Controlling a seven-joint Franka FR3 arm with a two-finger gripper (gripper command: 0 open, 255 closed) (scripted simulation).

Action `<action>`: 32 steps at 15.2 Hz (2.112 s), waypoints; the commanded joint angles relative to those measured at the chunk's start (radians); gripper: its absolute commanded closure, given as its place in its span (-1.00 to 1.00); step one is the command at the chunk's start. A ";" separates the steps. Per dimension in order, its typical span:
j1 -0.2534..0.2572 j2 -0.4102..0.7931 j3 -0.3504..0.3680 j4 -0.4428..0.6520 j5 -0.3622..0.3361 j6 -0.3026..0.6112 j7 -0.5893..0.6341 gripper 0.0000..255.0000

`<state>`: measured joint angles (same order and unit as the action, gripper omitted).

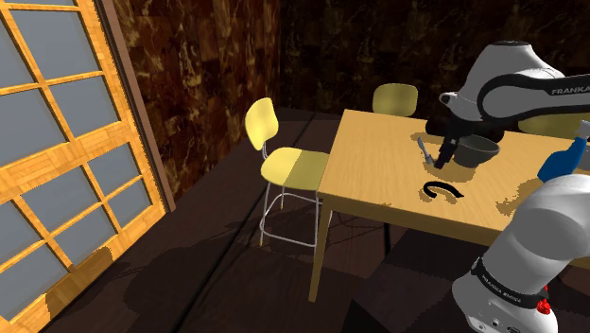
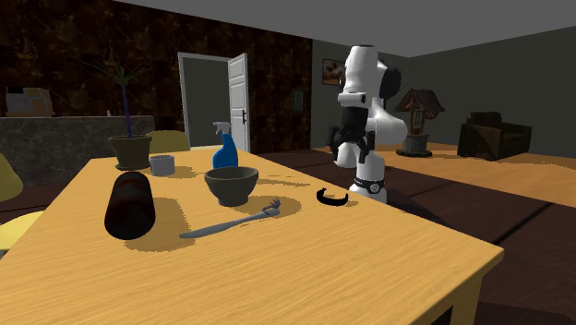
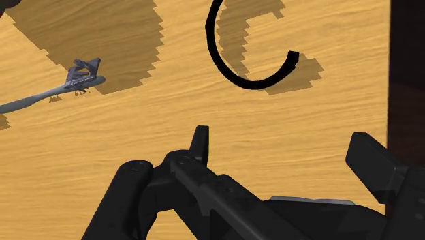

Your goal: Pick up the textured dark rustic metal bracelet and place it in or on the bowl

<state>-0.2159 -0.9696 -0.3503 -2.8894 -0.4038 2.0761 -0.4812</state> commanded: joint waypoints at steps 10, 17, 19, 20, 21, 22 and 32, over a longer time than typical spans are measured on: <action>-0.110 0.190 -0.198 -0.073 -0.201 0.292 -0.121 -1.00; -0.111 0.261 -0.224 -0.085 -0.228 0.375 -0.111 -1.00; -0.111 0.261 -0.224 -0.085 -0.228 0.375 -0.111 -1.00; -0.111 0.261 -0.224 -0.085 -0.228 0.375 -0.111 -1.00; -0.111 0.261 -0.224 -0.085 -0.228 0.375 -0.111 -1.00; -0.111 0.261 -0.224 -0.085 -0.228 0.375 -0.111 1.00; -0.111 0.261 -0.224 -0.085 -0.228 0.375 -0.111 -1.00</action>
<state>-0.3266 -0.7082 -0.5743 -2.9740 -0.6319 2.4513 -0.5918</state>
